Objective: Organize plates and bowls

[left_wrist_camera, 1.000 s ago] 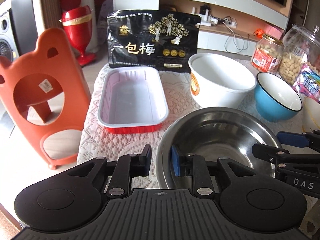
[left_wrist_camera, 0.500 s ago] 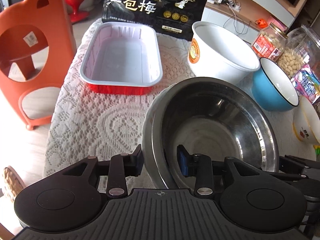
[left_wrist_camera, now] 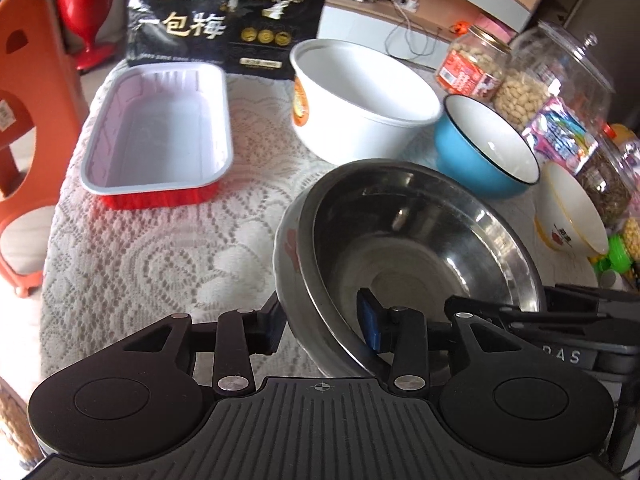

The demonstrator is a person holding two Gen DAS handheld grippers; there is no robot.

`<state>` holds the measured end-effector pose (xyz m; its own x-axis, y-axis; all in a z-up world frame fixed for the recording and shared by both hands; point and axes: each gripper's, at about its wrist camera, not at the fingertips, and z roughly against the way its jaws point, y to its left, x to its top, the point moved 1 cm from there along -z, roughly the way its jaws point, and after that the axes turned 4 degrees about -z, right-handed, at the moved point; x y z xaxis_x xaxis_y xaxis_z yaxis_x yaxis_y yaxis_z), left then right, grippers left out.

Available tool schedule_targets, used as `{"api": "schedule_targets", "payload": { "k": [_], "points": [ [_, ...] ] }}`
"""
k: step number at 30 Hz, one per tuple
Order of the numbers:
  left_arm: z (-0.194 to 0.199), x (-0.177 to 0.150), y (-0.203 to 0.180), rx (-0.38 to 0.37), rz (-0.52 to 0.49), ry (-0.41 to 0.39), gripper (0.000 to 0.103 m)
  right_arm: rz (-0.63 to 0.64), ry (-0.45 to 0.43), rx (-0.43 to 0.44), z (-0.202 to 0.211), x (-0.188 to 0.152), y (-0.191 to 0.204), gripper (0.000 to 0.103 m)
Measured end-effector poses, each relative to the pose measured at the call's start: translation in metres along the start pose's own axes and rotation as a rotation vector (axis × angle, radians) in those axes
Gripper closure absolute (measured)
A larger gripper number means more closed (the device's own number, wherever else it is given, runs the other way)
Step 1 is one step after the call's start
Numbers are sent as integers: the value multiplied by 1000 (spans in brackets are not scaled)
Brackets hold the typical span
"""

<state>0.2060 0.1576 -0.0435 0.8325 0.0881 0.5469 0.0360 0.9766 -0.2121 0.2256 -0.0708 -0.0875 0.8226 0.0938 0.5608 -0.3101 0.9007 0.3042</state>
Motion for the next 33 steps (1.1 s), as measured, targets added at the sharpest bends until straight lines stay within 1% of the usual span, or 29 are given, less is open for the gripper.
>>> {"api": "schedule_targets", "payload": {
  "k": [3,4,6,8,12,15,17,20,23,24,26,29,31,33],
  "points": [
    [-10,-5,-11,20,-51,30,62,-10,22,-14,-5,-5,-8,47],
    [-11,-7,-14,35,-73,21,61,-4,16,-3,-6,-7,-8,47],
    [-12,-8,-18,57,-102,16,61,11,7,-17,-5,-9,-5,46],
    [-12,-8,-19,56,-103,15,60,11,3,-18,-6,-10,-5,45],
    [-11,-7,-12,29,-74,18,61,13,-3,-10,-4,-10,-6,45],
    [-5,-5,-7,15,-47,5,62,38,-42,-31,4,-12,-7,45],
    [0,-3,-4,15,-32,-22,62,70,-92,-59,14,-13,-7,45],
    [15,1,-2,42,-20,-104,62,120,-170,-99,30,-15,-8,45],
    [32,5,0,74,5,-185,62,144,-223,-113,46,-16,-16,44],
    [38,6,1,76,21,-210,62,144,-234,-107,51,-16,-20,42],
    [52,8,1,56,65,-258,62,132,-260,-102,61,-16,-31,40],
    [67,13,-9,9,101,-320,62,114,-312,-126,76,-15,-47,40],
    [72,17,-24,-16,94,-349,62,99,-332,-115,85,-13,-60,40],
    [69,21,-42,-35,70,-352,62,83,-346,-115,92,-9,-72,40]
  ]
}}
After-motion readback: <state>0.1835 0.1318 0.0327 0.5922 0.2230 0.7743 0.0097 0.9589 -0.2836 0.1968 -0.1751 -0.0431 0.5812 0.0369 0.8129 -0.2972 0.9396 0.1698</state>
